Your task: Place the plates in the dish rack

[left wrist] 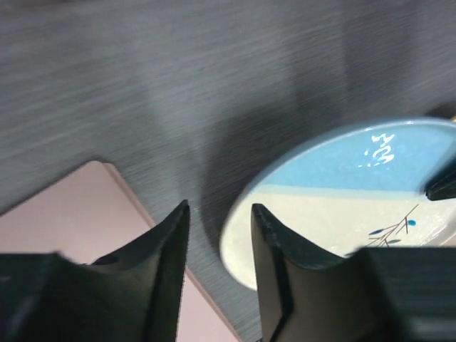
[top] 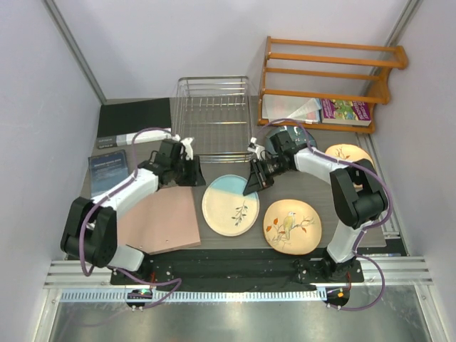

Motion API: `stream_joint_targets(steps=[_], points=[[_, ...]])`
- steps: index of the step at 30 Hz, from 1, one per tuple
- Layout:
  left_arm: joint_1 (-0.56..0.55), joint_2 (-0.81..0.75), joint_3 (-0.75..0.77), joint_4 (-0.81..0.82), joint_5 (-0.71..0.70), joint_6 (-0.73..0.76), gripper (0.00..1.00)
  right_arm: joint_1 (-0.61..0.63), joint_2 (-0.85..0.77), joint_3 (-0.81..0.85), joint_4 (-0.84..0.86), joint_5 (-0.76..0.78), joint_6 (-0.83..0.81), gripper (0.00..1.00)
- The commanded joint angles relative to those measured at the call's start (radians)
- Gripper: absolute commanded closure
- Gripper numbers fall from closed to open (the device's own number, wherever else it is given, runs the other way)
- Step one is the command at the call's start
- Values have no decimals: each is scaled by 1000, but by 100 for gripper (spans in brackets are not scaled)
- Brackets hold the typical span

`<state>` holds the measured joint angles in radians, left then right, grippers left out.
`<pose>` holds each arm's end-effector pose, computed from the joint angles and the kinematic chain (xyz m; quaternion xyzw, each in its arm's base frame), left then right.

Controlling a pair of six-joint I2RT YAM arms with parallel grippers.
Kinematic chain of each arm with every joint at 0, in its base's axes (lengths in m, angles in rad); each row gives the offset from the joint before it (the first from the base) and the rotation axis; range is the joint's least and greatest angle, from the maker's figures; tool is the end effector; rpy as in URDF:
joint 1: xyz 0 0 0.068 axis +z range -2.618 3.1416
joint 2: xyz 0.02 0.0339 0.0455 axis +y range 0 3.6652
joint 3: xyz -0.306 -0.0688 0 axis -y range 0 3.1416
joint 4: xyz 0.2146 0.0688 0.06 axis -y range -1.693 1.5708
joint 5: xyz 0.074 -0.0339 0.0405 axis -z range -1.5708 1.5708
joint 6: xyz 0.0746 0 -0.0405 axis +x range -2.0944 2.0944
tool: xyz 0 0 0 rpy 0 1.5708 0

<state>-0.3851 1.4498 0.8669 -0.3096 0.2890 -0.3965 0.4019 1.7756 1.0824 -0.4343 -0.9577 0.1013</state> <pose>0.2576 -0.1273 0.2359 0.0426 0.9335 -0.2510 0.2527 0.2852 0.1875 0.2165 -0.2298 0.8409 0.4839 0.0771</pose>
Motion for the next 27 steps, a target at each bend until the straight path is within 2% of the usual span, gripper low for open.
stream_joint_targets(steps=[1, 2, 5, 6, 10, 14, 15, 16, 19, 22, 25, 27], points=[[86, -140, 136, -124, 21, 149, 54, -15, -81, 218, -354, -21, -300, 98], [112, -187, 153, -138, 16, 192, 51, -20, -76, 258, -463, -16, -339, 99], [135, -247, 199, -149, -28, 252, 43, -37, -61, 436, -624, -9, -428, 99], [140, -270, 207, -140, -98, 277, 43, -37, -65, 509, -633, -4, -428, 99], [192, -293, 199, -94, -232, 288, 39, -37, -67, 697, -600, 33, -362, 98], [209, -296, 166, -33, -378, 320, 36, -38, -18, 900, -528, 132, -229, 98], [210, -298, 155, -11, -428, 318, 33, -37, 1, 1003, -514, 167, -197, 99], [212, -299, 143, 12, -506, 303, 25, -38, 34, 1046, -489, 213, -163, 99], [219, -289, 110, 95, -603, 280, 17, -37, 64, 1134, -309, 426, -54, 99], [222, -263, 107, 141, -626, 277, 17, -15, 85, 1168, -80, 638, -43, 99], [226, -229, 139, 119, -637, 259, 17, 2, 140, 1206, 34, 792, -31, 99], [226, -215, 161, 77, -639, 229, 17, 12, 223, 1303, 42, 881, -5, 99]])
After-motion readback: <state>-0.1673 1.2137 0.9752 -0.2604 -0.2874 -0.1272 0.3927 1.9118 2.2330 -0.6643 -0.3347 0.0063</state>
